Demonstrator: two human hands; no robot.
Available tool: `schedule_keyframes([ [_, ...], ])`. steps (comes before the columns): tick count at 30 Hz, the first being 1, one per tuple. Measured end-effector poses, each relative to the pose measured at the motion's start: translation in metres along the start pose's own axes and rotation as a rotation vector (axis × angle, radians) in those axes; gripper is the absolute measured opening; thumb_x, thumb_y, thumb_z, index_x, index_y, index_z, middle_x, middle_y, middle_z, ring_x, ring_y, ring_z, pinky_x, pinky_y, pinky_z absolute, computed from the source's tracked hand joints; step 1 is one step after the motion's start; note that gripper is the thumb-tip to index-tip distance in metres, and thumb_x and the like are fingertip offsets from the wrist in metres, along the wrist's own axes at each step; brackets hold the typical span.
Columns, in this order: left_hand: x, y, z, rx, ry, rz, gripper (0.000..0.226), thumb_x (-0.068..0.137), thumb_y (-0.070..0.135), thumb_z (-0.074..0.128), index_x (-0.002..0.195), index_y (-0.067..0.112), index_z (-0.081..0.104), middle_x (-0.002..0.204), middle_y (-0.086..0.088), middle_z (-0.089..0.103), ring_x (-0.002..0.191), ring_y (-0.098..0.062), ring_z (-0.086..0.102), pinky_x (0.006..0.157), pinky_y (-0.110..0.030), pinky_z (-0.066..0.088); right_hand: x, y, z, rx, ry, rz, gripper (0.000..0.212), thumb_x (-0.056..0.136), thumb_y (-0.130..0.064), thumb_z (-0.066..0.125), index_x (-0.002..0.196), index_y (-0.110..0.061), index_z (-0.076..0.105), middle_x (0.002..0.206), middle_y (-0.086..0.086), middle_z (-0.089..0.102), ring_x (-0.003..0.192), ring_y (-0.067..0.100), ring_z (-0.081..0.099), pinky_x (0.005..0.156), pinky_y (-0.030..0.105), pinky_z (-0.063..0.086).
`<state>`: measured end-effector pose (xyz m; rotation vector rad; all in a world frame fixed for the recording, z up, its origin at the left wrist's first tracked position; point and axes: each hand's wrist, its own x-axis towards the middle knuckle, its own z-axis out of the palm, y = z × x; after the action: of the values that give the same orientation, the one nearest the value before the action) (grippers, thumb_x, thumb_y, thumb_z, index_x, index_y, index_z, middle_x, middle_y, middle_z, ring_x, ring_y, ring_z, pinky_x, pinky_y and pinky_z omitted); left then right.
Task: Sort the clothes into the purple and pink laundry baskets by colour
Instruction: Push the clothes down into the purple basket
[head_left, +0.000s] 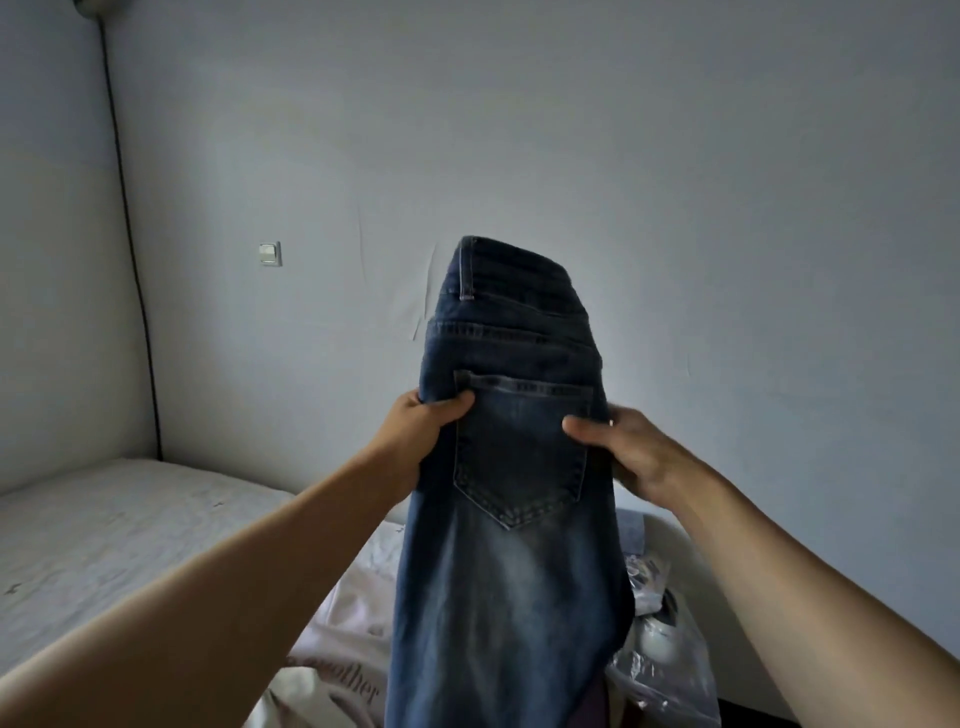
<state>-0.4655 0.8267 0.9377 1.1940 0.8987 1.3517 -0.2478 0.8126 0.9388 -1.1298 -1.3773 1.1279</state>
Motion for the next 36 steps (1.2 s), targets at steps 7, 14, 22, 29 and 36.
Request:
schedule_keyframes([
  [7, 0.018, 0.016, -0.01, 0.258, 0.115, 0.085, 0.021, 0.092, 0.03, 0.06, 0.09, 0.01, 0.064, 0.091, -0.008, 0.069, 0.082, -0.019, 0.064, 0.083, -0.033, 0.053, -0.008, 0.014, 0.001, 0.001, 0.006, 0.014, 0.02, 0.084, 0.004, 0.062, 0.101, -0.005, 0.067, 0.096, 0.006, 0.072, 0.086, 0.017, 0.069, 0.078, 0.027, 0.055],
  [14, -0.009, -0.02, -0.026, 0.061, -0.195, -0.119, 0.022, 0.078, 0.027, 0.072, 0.09, 0.01, 0.068, 0.084, -0.001, 0.075, 0.077, -0.012, 0.071, 0.082, -0.029, 0.054, 0.006, 0.008, 0.025, 0.369, 0.278, 0.015, 0.009, 0.089, -0.004, 0.059, 0.083, -0.006, 0.064, 0.063, 0.003, 0.071, 0.065, 0.016, 0.067, 0.06, 0.025, 0.052],
  [22, -0.001, -0.034, -0.014, 0.065, 0.016, -0.2, 0.008, 0.089, 0.003, 0.061, 0.096, 0.002, 0.064, 0.093, -0.014, 0.066, 0.086, -0.026, 0.062, 0.089, -0.04, 0.05, -0.003, 0.021, 0.007, -0.114, 0.007, 0.124, 0.069, 0.068, -0.001, 0.078, 0.128, -0.017, 0.049, 0.117, 0.007, 0.064, 0.107, 0.023, 0.06, 0.094, 0.036, 0.048],
  [29, 0.014, -0.036, -0.007, 0.274, 0.229, -0.259, 0.029, 0.088, 0.018, 0.068, 0.109, 0.001, 0.058, 0.101, -0.012, 0.061, 0.091, -0.025, 0.058, 0.075, -0.029, 0.048, -0.004, 0.034, -0.015, -0.499, 0.209, 0.116, 0.022, 0.083, 0.006, 0.064, 0.096, -0.011, 0.063, 0.09, 0.009, 0.063, 0.082, 0.021, 0.058, 0.071, 0.028, 0.048],
  [36, 0.012, -0.034, -0.025, 0.19, 0.166, -0.134, 0.077, 0.069, 0.004, 0.082, 0.13, 0.025, 0.04, 0.104, -0.005, 0.049, 0.095, -0.023, 0.054, 0.085, -0.037, 0.05, 0.013, 0.043, -0.007, -0.289, 0.431, -0.024, 0.027, 0.091, 0.001, 0.048, 0.078, -0.019, 0.062, 0.079, 0.006, 0.058, 0.062, 0.018, 0.047, 0.055, 0.024, 0.037],
])
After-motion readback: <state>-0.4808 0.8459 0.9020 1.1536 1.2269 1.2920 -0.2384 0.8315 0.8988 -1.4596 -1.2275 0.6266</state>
